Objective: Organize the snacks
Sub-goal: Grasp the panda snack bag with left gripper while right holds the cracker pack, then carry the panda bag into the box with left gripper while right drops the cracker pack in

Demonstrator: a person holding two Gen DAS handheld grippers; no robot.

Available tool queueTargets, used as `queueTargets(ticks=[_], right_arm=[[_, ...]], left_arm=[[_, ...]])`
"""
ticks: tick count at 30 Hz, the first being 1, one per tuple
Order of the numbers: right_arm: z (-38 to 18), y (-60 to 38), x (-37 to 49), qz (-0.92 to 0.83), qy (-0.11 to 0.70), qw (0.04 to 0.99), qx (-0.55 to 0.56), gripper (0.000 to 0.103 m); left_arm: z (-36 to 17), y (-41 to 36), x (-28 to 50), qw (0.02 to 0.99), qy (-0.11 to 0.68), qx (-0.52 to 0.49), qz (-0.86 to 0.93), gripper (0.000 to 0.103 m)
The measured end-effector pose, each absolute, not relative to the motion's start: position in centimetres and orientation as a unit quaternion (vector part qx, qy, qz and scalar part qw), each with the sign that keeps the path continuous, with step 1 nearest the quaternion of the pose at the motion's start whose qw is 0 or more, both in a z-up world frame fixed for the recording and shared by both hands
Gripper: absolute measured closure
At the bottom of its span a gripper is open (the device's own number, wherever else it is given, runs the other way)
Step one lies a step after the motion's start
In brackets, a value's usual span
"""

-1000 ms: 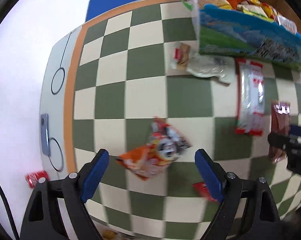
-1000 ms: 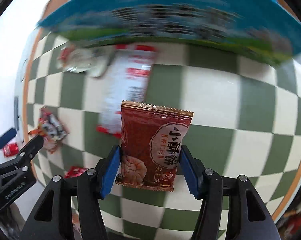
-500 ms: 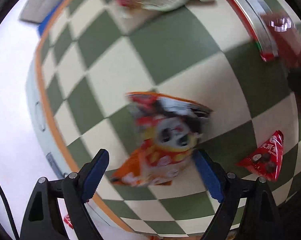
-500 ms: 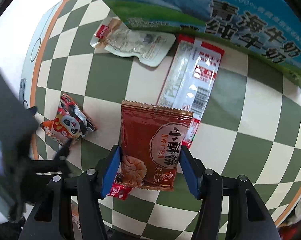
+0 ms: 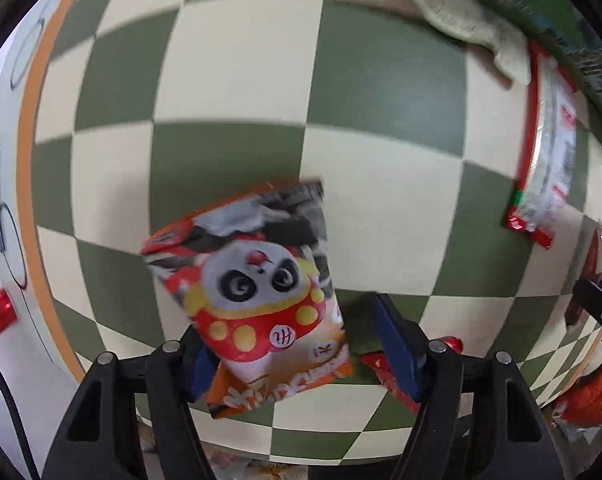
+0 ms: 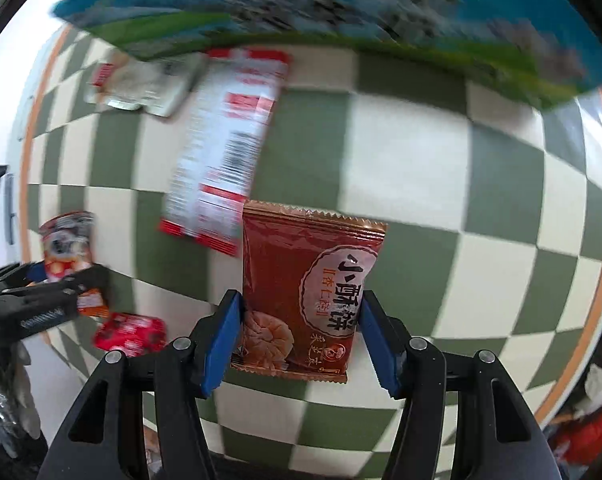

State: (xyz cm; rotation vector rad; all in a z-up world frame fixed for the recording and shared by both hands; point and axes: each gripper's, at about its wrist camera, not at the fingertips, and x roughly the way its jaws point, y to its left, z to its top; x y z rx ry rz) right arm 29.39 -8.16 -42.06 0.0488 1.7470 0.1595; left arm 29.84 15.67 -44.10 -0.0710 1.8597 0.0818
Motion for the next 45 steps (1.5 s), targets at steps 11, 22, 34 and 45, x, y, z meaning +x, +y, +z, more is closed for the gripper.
queueTargets(ticks=[11,22,34,45], right_arm=[[-45.3,-10.4,29.9,0.043,0.799,0.597,0.058,0.032],[-45.3,-9.5,30.6,0.023,0.794,0.605,0.054,0.029],[-44.2,-6.9,28.6,0.044,0.776,0.629,0.005,0.041],[-38.2,-6.9,27.5,0.101,0.741,0.66,0.071,0.041]], left_arm=[[-44.7,17.3,30.3,0.594,0.801,-0.059,0.046,0.032],[-42.8,17.2,28.3,0.615,0.785,-0.045,0.058,0.05],[-39.9,15.4,26.5,0.649,0.758,-0.023,0.064,0.055],[-31.0,14.2,25.3,0.705,0.707,-0.06,0.029,0.055]])
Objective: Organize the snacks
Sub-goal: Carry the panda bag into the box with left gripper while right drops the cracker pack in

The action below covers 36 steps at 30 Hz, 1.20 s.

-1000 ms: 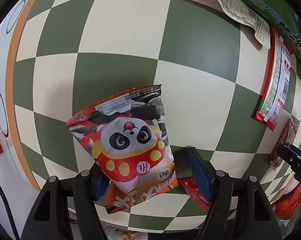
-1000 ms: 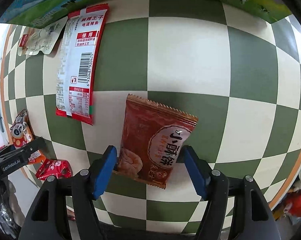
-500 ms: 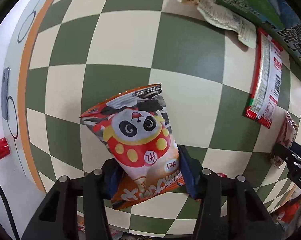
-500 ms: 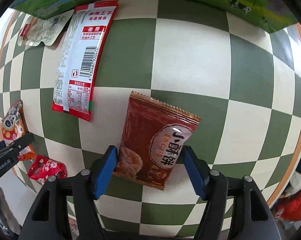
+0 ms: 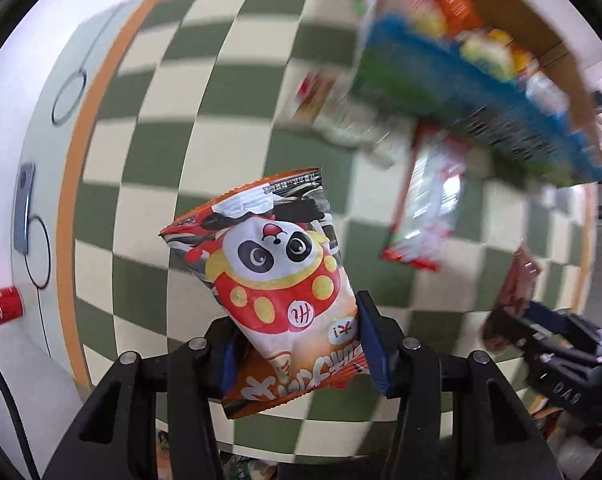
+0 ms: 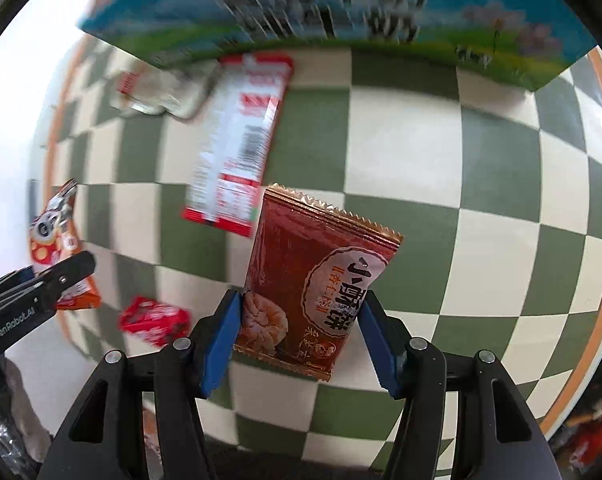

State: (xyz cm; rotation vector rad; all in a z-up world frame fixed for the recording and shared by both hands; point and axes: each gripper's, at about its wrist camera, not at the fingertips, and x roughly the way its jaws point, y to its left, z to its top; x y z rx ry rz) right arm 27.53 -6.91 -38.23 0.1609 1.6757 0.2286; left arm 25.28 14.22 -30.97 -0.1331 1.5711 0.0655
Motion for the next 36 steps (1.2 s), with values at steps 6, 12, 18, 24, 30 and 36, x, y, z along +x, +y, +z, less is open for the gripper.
queueTargets(ticks=[6,12,18,24,30,36], right_arm=[[-30.9,-9.8,29.4,0.129,0.696,0.698,0.113,0.041],[-23.7,-15.1,35.3,0.104,0.638,0.754,0.118,0.041],[-23.1,-19.2,42.4,0.052,0.629,0.77,0.093,0.041],[-26.8,-21.2,46.8,0.023,0.656,0.75,0.081,0.041],[-30.3,-22.0,48.5,0.009,0.682,0.725,0.096,0.04],[-31.7,-21.9,48.7,0.012,0.695,0.711,0.105,0.017]], left_arm=[[-22.9,9.5,31.4,0.746,0.663,-0.05,-0.033,0.055],[-20.3,3.9,41.0,0.754,0.651,-0.015,-0.085,0.055],[-22.5,0.0,49.2,0.738,0.669,0.02,-0.086,0.055],[-27.5,-1.4,54.4,0.702,0.707,0.042,-0.075,0.053],[-30.6,-1.4,56.6,0.675,0.734,0.028,-0.07,0.048],[-30.7,-1.1,56.6,0.68,0.729,0.033,-0.065,0.013]])
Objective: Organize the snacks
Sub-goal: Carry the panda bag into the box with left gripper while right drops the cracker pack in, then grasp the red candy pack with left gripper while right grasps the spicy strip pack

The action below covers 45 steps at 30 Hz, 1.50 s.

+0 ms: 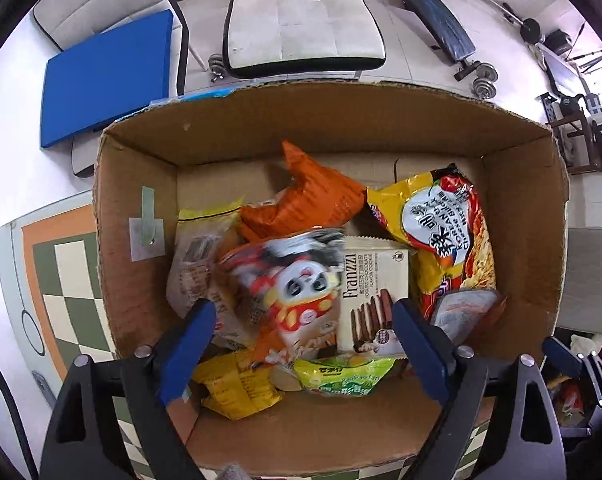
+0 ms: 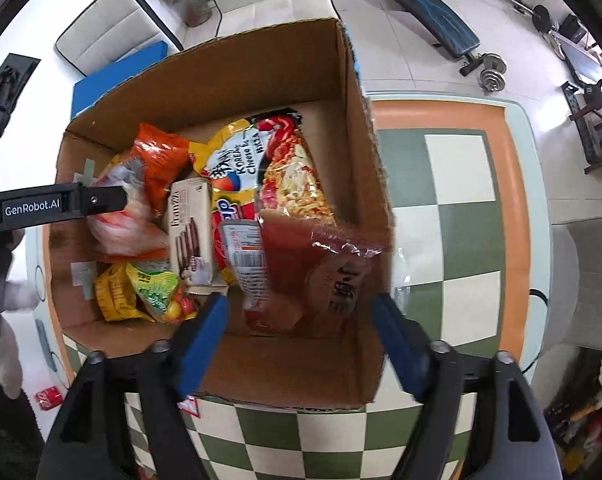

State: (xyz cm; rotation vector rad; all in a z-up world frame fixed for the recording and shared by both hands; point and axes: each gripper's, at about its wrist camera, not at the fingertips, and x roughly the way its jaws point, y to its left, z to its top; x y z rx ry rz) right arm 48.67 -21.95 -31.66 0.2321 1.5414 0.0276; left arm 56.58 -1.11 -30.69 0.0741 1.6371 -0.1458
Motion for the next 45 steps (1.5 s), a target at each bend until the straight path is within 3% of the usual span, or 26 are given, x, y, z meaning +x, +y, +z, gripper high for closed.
queueTargets(ticks=[9,15,24,29,34,45], right_arm=[[-30.7,-20.6,48.5,0.009,0.693,0.716,0.089,0.011],[-28.7,-19.7,47.6,0.021,0.671,0.733,0.11,0.01],[-26.2,-16.3,43.0,0.053,0.65,0.749,0.12,0.01],[-27.0,-12.4,38.4,0.091,0.658,0.742,0.088,0.01],[-31.4,-8.3,34.9,0.122,0.696,0.704,0.069,0.011],[-40.9,-2.4,34.8,0.081,0.73,0.677,0.04,0.013]], left_arm=[[-28.6,-0.5,55.2,0.697,0.713,0.017,-0.078,0.013],[-24.4,0.8,52.9,0.765,0.64,0.021,-0.064,0.013],[-20.3,6.0,44.0,0.812,0.583,-0.01,0.02,0.013],[-22.6,9.6,35.5,0.803,0.586,-0.027,0.104,0.013],[-27.8,12.9,28.1,0.754,0.635,-0.063,0.157,0.013],[-34.7,15.8,21.3,0.692,0.68,-0.1,0.221,0.013]])
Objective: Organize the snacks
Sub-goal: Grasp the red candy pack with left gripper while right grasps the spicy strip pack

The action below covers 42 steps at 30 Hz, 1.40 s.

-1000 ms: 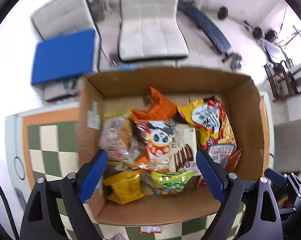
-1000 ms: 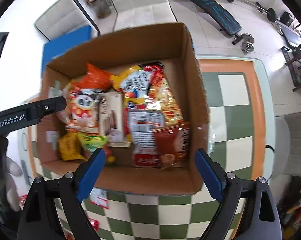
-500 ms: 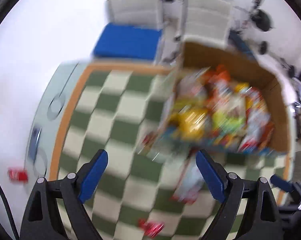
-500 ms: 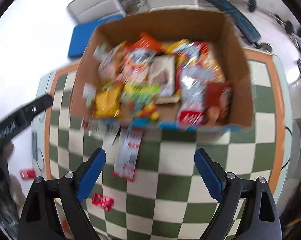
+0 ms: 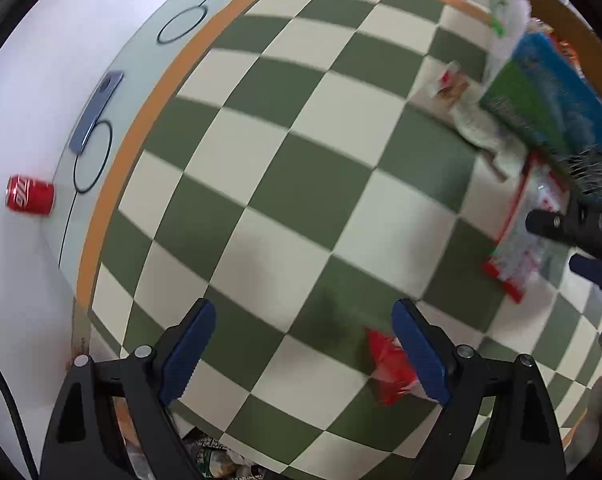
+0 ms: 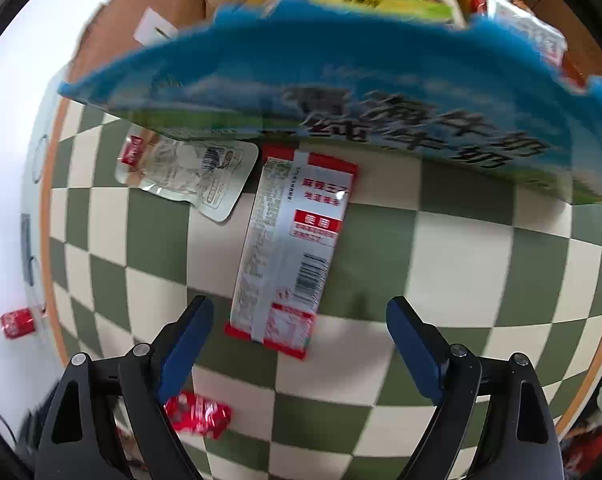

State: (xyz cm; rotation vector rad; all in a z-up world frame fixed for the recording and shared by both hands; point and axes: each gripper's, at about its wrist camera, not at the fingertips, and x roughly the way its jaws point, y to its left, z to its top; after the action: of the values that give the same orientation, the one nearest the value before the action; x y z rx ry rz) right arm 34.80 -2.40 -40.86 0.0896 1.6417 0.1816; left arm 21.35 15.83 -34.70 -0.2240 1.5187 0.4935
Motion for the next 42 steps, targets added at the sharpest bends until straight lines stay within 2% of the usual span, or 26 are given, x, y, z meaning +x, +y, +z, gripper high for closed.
queueTargets(ticks=[3,5,9,13,25,37,39,40,41,42], right_arm=[[-42.2,-0.9,34.8,0.067,0.732,0.678,0.028,0.013],[-42.9,-0.1,34.7,0.056,0.733,0.677,0.018,0.017],[-43.8,1.4,34.4,0.035,0.732,0.68,-0.014,0.04],[-43.5,2.2,34.1,0.045,0.722,0.688,-0.051,0.045],[-42.6,-4.4,28.8,0.092,0.747,0.653,-0.083,0.047],[-42.1,-11.1,24.4,0.087,0.776,0.625,-0.023,0.045],[-42.0,-11.8,24.4,0.083,0.781,0.619,0.003,0.044],[-41.9,-12.1,24.4,0.082,0.782,0.618,0.012,0.043],[-41.7,-12.4,24.4,0.079,0.781,0.619,0.02,0.043],[-41.5,-12.7,24.8,0.075,0.78,0.621,0.021,0.043]], left_arm=[[-35.3,16.2,20.7,0.689,0.68,-0.096,0.233,0.013],[-35.6,16.5,20.4,0.686,0.681,-0.097,0.237,0.013],[-35.8,17.1,20.3,0.686,0.68,-0.099,0.24,0.013],[-35.7,17.3,20.3,0.684,0.683,-0.114,0.23,0.013],[-36.9,15.9,20.1,0.649,0.723,-0.199,0.129,0.013],[-41.7,12.5,20.5,0.6,0.773,-0.182,0.093,0.013],[-42.0,12.6,20.7,0.601,0.772,-0.187,0.096,0.03],[-42.1,12.5,20.7,0.599,0.773,-0.185,0.096,0.045],[-42.3,12.4,20.8,0.597,0.775,-0.186,0.092,0.052],[-42.2,12.2,20.9,0.599,0.774,-0.183,0.09,0.054]])
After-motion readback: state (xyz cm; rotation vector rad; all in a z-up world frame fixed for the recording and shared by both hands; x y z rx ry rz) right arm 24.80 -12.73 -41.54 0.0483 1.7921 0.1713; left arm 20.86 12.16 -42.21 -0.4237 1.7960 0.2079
